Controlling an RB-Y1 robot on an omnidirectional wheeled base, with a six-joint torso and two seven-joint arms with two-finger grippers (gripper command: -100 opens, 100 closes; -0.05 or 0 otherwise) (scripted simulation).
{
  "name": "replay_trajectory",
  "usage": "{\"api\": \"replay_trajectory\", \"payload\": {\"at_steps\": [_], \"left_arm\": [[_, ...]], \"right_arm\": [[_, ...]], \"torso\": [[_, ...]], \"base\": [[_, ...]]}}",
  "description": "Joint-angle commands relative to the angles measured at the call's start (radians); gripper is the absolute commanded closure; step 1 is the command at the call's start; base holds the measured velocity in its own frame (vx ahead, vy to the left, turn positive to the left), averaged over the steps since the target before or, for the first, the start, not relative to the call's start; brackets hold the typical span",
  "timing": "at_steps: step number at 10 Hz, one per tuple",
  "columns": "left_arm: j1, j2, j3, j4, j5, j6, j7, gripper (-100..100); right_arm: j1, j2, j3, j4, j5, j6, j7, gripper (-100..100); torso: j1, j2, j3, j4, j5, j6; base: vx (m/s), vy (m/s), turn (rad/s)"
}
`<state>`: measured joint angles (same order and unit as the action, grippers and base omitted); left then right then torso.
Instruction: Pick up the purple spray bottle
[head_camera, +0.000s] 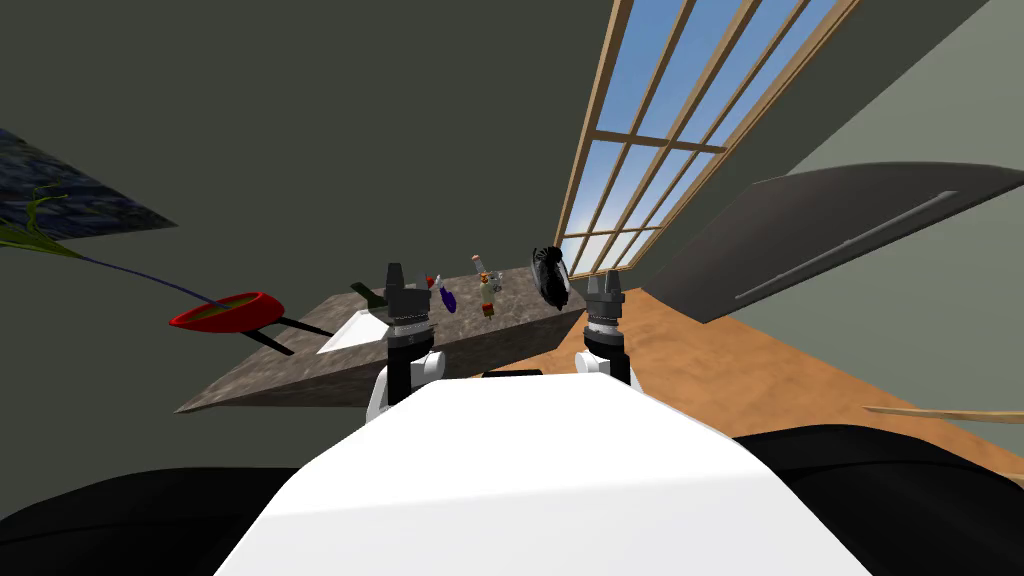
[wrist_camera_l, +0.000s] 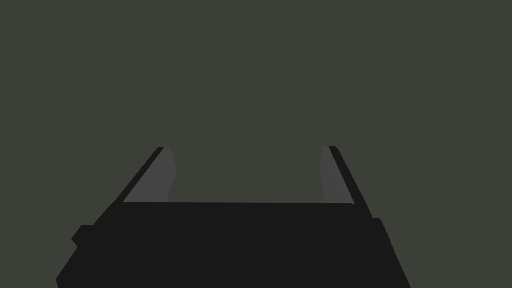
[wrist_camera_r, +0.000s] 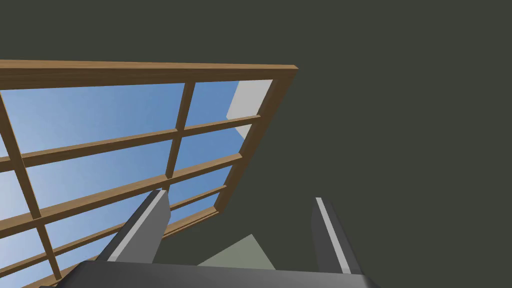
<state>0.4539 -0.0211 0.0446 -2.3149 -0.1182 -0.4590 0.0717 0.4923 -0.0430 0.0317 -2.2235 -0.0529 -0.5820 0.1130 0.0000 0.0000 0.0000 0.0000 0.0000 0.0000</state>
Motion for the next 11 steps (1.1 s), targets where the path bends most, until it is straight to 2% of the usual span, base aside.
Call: {"api": "replay_trajectory", "payload": {"at_steps": [1,4,5,7,11], "left_arm": [[0.007,0.045,0.008,0.011,-0.005,0.012,-0.005,-100],[0.022,0.102,0.026,0.038,-0.017,0.039,-0.017,-100],[0.035,0.133,0.042,0.062,-0.029,0.065,-0.029,-100],[0.058,0.171,0.072,0.106,-0.052,0.114,-0.051,-100],[0.088,0.218,0.119,0.18,-0.09,0.192,-0.09,-100]], "right_arm": [[0.0,0.0,0.0,0.0,0.0,0.0,0.0,0],[0.0,0.0,0.0,0.0,0.0,0.0,0.0,0],[0.0,0.0,0.0,0.0,0.0,0.0,0.0,0],[0.0,0.0,0.0,0.0,0.0,0.0,0.0,0],[0.0,0.0,0.0,0.0,0.0,0.0,0.0,0]], "torso": [[0.0,0.0,0.0,0.0,0.0,0.0],[0.0,0.005,0.003,0.001,0.0,0.0],[0.0,0.005,0.003,0.001,0.0,0.0],[0.0,0.009,0.005,0.002,0.0,0.0],[0.0,0.007,0.004,0.002,0.0,0.0]], "base": [[-0.04,0.0,-0.078],[-0.074,0.0,-0.087],[-0.117,-0.007,-0.172],[-0.147,-0.017,-0.209],[-0.11,-0.023,-0.152]]}}
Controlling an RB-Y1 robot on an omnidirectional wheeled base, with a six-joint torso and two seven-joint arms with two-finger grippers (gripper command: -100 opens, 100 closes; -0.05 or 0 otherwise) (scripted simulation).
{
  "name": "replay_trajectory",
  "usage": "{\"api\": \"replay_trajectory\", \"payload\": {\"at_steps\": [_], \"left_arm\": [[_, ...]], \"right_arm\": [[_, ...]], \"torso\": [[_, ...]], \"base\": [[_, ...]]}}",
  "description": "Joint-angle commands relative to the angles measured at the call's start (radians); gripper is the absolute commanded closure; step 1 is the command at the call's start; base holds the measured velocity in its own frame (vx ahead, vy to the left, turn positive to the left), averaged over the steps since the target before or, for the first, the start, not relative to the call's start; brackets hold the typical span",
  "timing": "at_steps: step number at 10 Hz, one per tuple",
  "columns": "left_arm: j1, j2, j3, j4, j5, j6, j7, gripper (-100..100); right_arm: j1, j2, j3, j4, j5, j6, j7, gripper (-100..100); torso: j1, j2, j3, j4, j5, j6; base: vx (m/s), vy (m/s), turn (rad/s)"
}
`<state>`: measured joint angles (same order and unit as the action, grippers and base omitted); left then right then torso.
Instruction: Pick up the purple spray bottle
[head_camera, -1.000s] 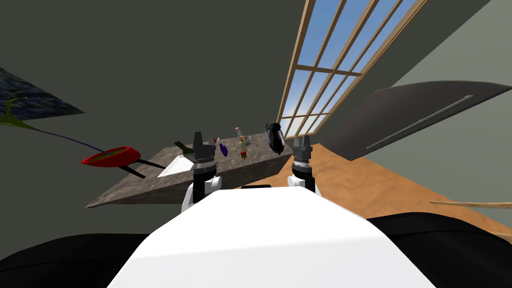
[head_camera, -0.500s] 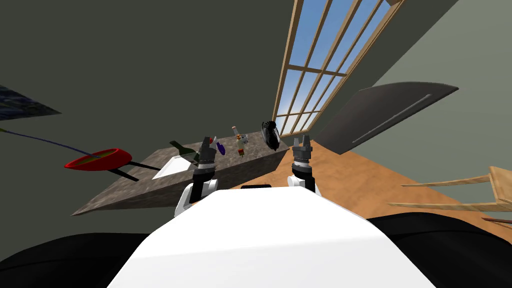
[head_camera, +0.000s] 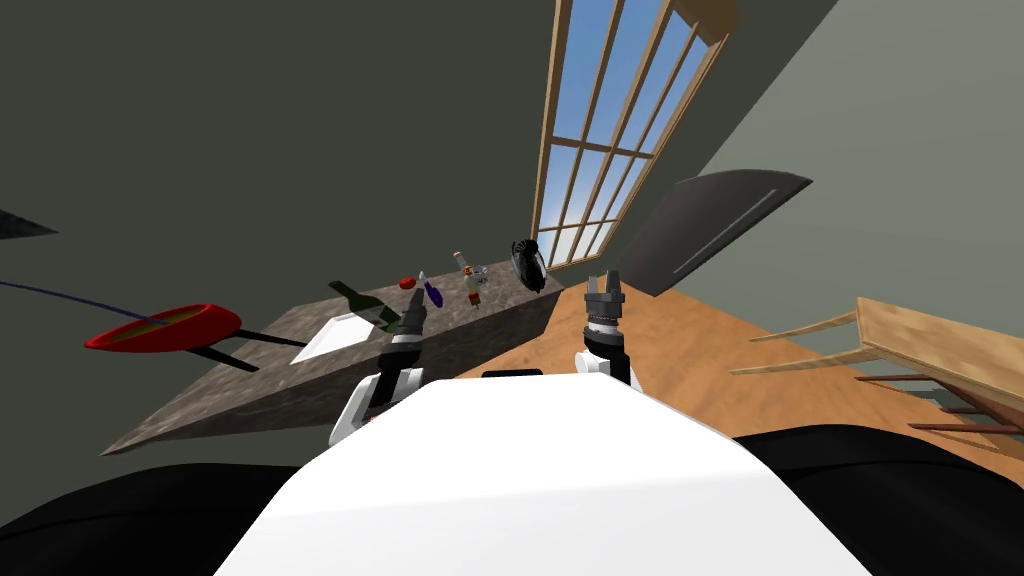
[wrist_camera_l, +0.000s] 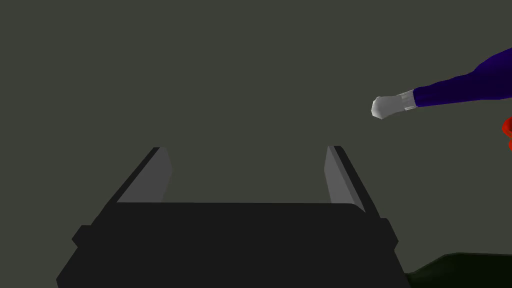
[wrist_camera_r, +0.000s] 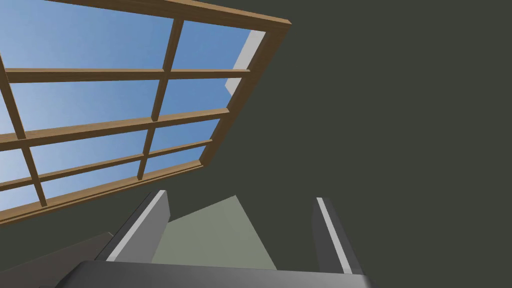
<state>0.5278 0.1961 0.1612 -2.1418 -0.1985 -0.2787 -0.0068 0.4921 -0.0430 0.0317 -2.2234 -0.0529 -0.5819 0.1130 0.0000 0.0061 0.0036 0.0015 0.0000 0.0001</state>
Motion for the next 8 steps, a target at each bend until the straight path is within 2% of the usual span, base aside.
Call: {"api": "replay_trajectory", "payload": {"at_steps": [1,5,6,8], "left_arm": [[0.021,0.012,0.014,0.027,-0.021,0.033,-0.022,-100],[0.045,0.064,0.064,0.112,-0.068,0.124,-0.07,-100],[0.045,0.064,0.064,0.112,-0.068,0.124,-0.07,-100],[0.054,0.093,0.089,0.155,-0.094,0.17,-0.095,-100]], "right_arm": [[0.0,0.0,0.0,0.0,0.0,0.0,0.0,0],[0.0,0.0,0.0,0.0,0.0,0.0,0.0,0],[0.0,0.0,0.0,0.0,0.0,0.0,0.0,0],[0.0,0.0,0.0,0.0,0.0,0.0,0.0,0]], "torso": [[0.0,0.0,0.0,0.0,0.0,0.0],[0.0,-0.003,-0.002,-0.001,0.0,0.0],[-0.001,-0.004,-0.002,-0.001,0.0,0.0],[0.001,-0.005,-0.003,-0.001,0.0,0.0]], "base": [[-0.069,-0.026,-0.165],[-0.04,-0.036,-0.144],[-0.015,-0.022,-0.048],[-0.004,-0.019,-0.109]]}}
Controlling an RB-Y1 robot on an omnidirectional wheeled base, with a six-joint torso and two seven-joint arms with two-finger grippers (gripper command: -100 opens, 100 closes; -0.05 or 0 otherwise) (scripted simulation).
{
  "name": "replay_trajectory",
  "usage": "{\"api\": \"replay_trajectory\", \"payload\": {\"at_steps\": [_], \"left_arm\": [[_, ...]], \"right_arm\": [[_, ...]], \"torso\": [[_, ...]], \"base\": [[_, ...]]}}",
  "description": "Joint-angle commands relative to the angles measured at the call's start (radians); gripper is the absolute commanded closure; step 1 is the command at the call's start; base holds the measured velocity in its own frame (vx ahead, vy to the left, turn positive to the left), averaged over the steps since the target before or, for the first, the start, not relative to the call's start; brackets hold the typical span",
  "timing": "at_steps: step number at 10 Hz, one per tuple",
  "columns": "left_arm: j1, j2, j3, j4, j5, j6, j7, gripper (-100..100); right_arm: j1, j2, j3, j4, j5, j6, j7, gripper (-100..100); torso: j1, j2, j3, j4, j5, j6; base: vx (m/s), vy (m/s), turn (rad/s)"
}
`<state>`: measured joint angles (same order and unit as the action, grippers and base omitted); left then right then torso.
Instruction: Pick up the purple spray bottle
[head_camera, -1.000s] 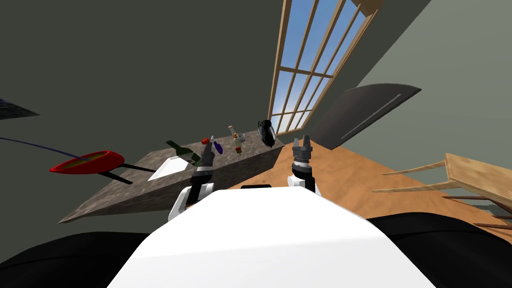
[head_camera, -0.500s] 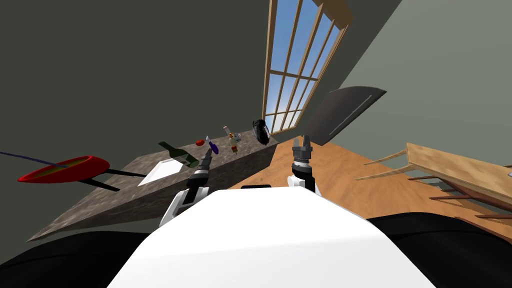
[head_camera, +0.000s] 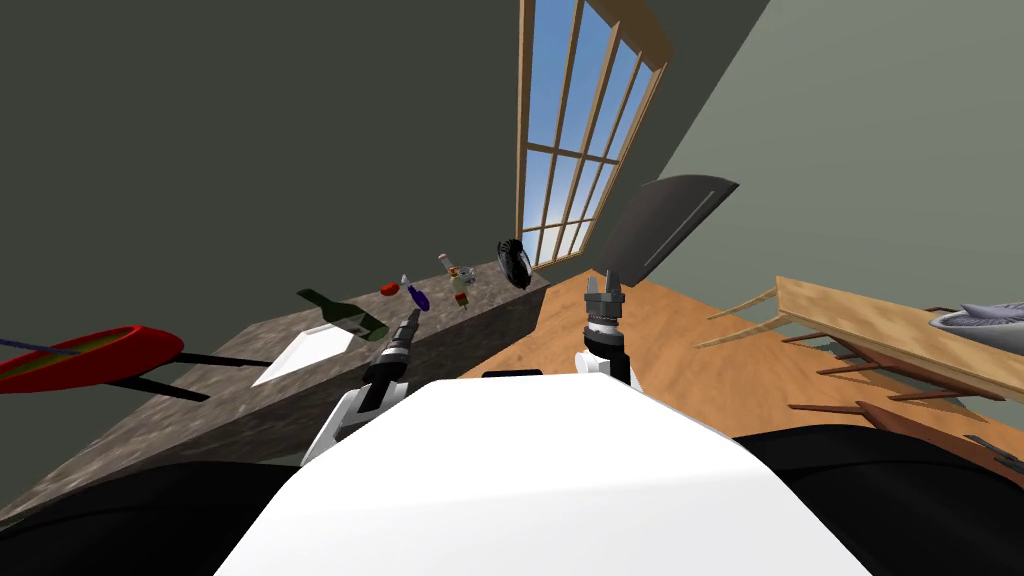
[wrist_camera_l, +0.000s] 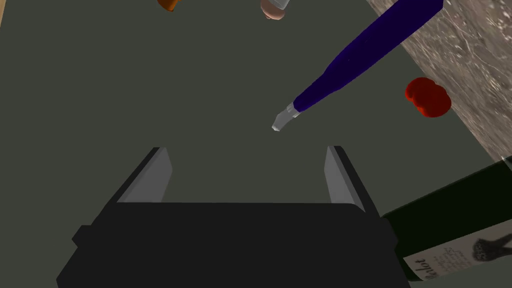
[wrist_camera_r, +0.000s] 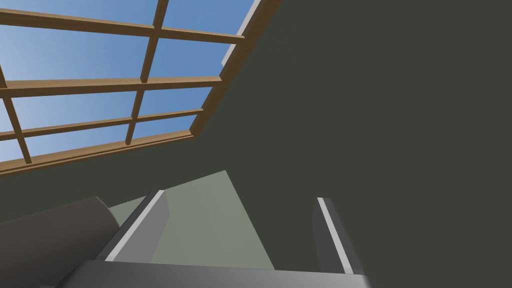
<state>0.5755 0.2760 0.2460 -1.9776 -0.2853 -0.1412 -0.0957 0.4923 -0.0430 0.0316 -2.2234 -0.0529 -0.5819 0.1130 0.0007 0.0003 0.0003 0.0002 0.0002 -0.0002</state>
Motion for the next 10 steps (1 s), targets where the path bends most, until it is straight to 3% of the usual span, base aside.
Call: {"api": "replay_trajectory", "payload": {"at_steps": [1,9,10], "left_arm": [[0.006,0.014,0.004,-0.009,-0.007,0.032,-0.006,-100],[0.015,0.15,0.083,0.142,-0.104,0.192,-0.102,-100],[0.012,0.187,0.096,0.169,-0.125,0.222,-0.121,-100]], "right_arm": [[0.0,0.0,0.0,0.0,0.0,0.0,0.0,0],[0.0,0.0,0.0,0.0,0.0,0.0,0.0,0],[0.0,0.0,0.0,0.0,0.0,0.0,0.0,0]], "torso": [[0.0,0.0,0.0,0.0,0.0,0.0],[-0.001,-0.005,-0.003,-0.001,0.0,0.0],[-0.001,-0.006,-0.003,-0.001,0.0,0.0]], "base": [[0.003,-0.016,-0.053],[0.049,-0.028,-0.089],[0.124,-0.021,-0.084]]}}
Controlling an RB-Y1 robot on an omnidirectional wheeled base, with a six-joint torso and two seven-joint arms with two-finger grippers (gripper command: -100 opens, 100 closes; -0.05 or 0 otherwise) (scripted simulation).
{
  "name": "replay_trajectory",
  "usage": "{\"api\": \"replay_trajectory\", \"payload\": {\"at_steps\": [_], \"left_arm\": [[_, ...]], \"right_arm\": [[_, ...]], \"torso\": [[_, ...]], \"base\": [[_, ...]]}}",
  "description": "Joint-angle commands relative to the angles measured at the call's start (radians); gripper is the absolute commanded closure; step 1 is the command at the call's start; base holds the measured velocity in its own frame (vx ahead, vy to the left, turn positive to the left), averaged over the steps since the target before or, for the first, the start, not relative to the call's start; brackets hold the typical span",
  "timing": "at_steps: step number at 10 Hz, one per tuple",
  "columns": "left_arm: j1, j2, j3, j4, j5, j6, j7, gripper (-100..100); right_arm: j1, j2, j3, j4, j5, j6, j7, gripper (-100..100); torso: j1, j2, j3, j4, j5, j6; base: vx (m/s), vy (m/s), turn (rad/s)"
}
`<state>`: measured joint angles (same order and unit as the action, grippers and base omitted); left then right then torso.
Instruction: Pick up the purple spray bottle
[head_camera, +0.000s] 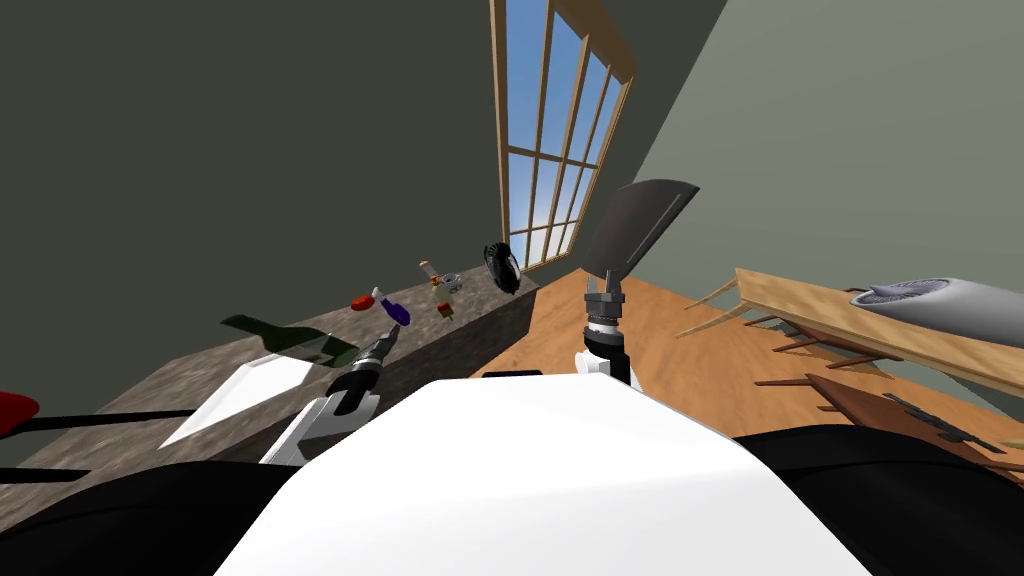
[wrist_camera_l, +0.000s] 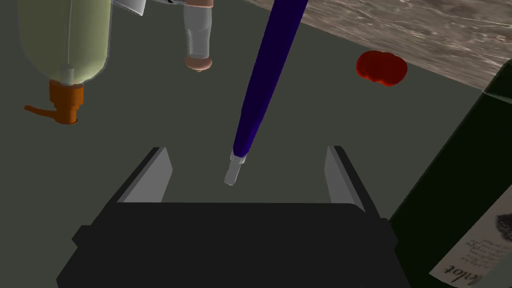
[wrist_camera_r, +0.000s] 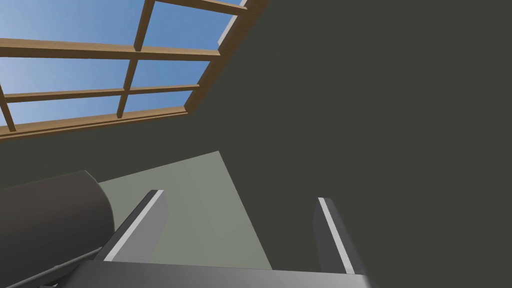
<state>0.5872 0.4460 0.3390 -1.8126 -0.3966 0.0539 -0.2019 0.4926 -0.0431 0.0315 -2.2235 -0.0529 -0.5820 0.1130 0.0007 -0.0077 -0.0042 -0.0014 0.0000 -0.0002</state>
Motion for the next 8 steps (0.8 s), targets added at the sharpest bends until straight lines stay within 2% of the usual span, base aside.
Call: {"api": "replay_trajectory", "payload": {"at_steps": [1,2,4,6,7,8], "left_arm": [[-0.002,0.035,0.009,0.016,-0.023,0.04,-0.024,-100],[-0.008,0.069,0.019,0.037,-0.04,0.063,-0.04,-100],[-0.017,0.115,0.03,0.061,-0.061,0.089,-0.059,-100],[-0.024,0.147,0.036,0.076,-0.075,0.105,-0.071,-100],[-0.024,0.133,0.034,0.074,-0.071,0.095,-0.066,-100],[-0.025,0.135,0.034,0.075,-0.072,0.098,-0.068,0]], "right_arm": [[0.0,0.0,0.0,0.0,0.0,0.0,0.0,0],[0.0,0.0,0.0,0.0,0.0,0.0,0.0,0],[0.0,0.0,0.0,0.0,0.0,0.0,0.0,0],[0.0,0.0,0.0,0.0,0.0,0.0,0.0,0],[0.0,0.0,0.0,0.0,0.0,0.0,0.0,0],[0.0,0.0,0.0,0.0,0.0,0.0,0.0,0]], "torso": [[0.0,0.0,0.0,0.0,0.0,0.0],[-0.001,-0.002,-0.001,0.0,0.0,0.0],[0.0,-0.003,-0.002,-0.001,0.0,0.0],[0.0,-0.002,-0.001,-0.001,0.0,0.0],[0.001,-0.002,-0.001,0.0,0.0,0.0],[0.001,0.002,0.001,0.0,0.0,0.0]], "base": [[0.147,-0.029,-0.056],[0.161,-0.033,-0.022],[0.158,-0.012,-0.011],[0.133,-0.002,0.003],[0.06,0.006,0.0],[0.012,0.001,-0.001]]}}
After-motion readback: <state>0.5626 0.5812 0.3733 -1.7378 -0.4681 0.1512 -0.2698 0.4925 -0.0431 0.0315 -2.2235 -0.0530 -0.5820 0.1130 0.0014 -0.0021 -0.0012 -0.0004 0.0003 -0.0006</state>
